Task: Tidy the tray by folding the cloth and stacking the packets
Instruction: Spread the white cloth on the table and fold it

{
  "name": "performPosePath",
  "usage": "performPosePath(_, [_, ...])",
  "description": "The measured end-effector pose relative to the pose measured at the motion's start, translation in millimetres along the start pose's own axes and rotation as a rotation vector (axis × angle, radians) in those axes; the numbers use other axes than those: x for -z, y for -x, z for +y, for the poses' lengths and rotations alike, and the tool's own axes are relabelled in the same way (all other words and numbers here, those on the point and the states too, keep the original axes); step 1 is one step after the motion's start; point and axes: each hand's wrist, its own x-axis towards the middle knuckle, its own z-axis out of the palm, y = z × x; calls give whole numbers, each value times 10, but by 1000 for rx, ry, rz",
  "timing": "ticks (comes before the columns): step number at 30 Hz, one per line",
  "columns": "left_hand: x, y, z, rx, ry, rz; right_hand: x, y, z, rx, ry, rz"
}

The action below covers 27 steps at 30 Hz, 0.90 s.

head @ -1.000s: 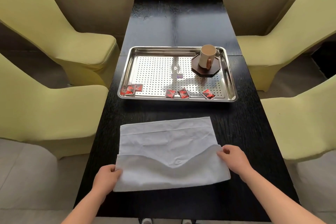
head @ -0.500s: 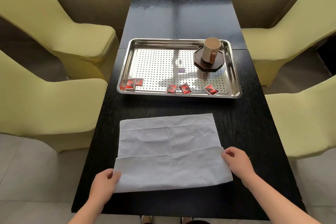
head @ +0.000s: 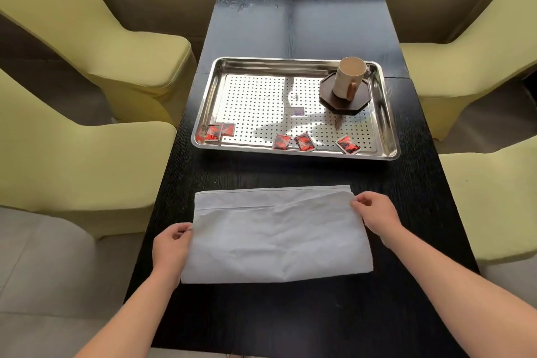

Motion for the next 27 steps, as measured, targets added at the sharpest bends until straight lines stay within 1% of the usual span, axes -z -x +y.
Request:
performPosePath(6, [-89, -351, 51, 21, 10, 75, -86, -231, -32, -2, 60, 38])
performPosePath(11, [-184, -570, 94, 27, -3, 113, -93, -326, 57, -24, 46, 80])
performPosePath(27, [-380, -787, 212, 48, -130, 190, -199, -432, 75, -81, 93, 82])
